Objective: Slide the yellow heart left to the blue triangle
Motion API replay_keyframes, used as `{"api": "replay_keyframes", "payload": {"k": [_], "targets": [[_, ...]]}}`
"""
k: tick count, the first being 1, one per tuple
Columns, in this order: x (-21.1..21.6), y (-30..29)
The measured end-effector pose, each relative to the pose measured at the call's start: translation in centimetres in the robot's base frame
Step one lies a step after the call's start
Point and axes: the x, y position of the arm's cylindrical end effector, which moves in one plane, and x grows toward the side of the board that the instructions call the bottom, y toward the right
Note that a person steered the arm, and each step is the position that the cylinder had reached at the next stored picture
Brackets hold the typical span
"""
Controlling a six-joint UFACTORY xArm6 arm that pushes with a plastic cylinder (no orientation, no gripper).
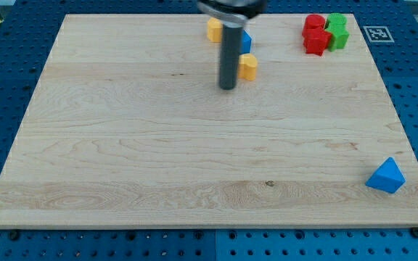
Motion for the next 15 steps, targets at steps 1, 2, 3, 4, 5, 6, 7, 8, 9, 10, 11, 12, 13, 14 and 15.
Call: {"api": "replay_keyframes", "payload": {"k": [1,2,3,4,5,6,7,8,9,10,11,12,13,14,15], "targets": [[-2.6,-4.3],[-6.1,-1.9],[-4.4,5.5],[3.2,12.3],[6.4,16.2],[3.8,16.2],[6.0,18.3],[11.1,19.8],[12.7,19.5],[8.1,20.3],[3.7,20.0],[3.6,16.8],[6.9,14.9],[11.8,15.0],[11.6,14.7]]}}
